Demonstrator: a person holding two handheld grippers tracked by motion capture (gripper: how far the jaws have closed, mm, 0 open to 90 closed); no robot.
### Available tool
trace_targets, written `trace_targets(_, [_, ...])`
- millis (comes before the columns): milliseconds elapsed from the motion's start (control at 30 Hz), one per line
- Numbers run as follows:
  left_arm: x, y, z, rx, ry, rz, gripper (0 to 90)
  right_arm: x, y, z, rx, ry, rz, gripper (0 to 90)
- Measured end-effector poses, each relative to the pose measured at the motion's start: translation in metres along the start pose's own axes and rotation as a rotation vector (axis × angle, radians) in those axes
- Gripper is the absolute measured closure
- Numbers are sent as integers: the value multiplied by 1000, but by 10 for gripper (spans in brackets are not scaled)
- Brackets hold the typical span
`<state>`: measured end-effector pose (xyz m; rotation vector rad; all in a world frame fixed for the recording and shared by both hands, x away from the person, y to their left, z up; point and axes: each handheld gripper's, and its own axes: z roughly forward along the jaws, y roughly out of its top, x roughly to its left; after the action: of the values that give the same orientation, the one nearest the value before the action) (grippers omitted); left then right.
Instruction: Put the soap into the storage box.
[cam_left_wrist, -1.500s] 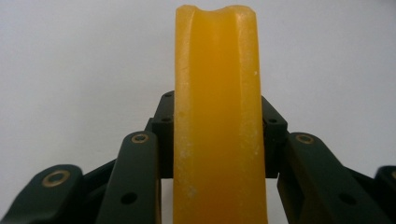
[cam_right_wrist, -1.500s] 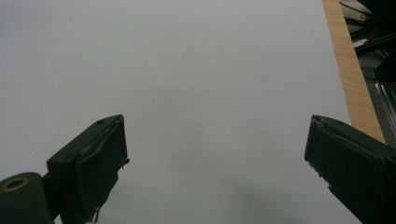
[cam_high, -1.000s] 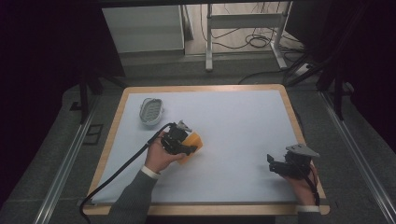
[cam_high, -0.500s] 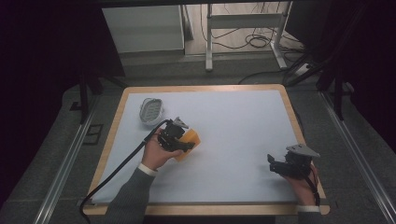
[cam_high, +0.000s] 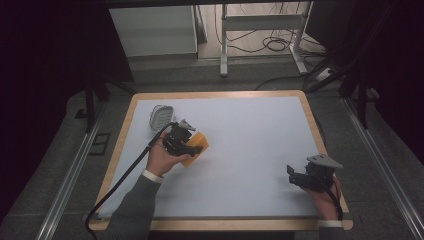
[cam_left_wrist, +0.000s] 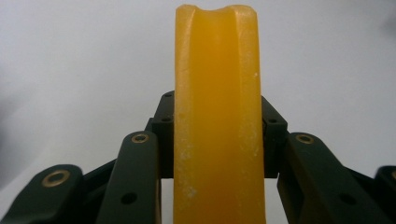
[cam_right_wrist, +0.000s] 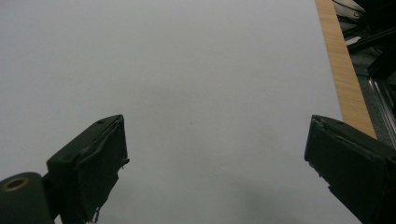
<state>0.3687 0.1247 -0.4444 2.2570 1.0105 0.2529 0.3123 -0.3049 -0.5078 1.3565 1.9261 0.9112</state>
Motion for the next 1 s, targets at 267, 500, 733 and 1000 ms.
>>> trace_targets(267, [11,2,-4,0,7,-17,610,0,0,0,0,3,1,61])
trace_targets(500, [22,4,-7,-3,13,-29,611,0,0,0,1,4,0,61])
trace_targets(733, [34,6,-9,1,26,-43,611,0,0,1,5,3,-2,61])
trace_targets(1000, [44,9,-14,-5,44,-54,611,0,0,1,5,2,-3,61])
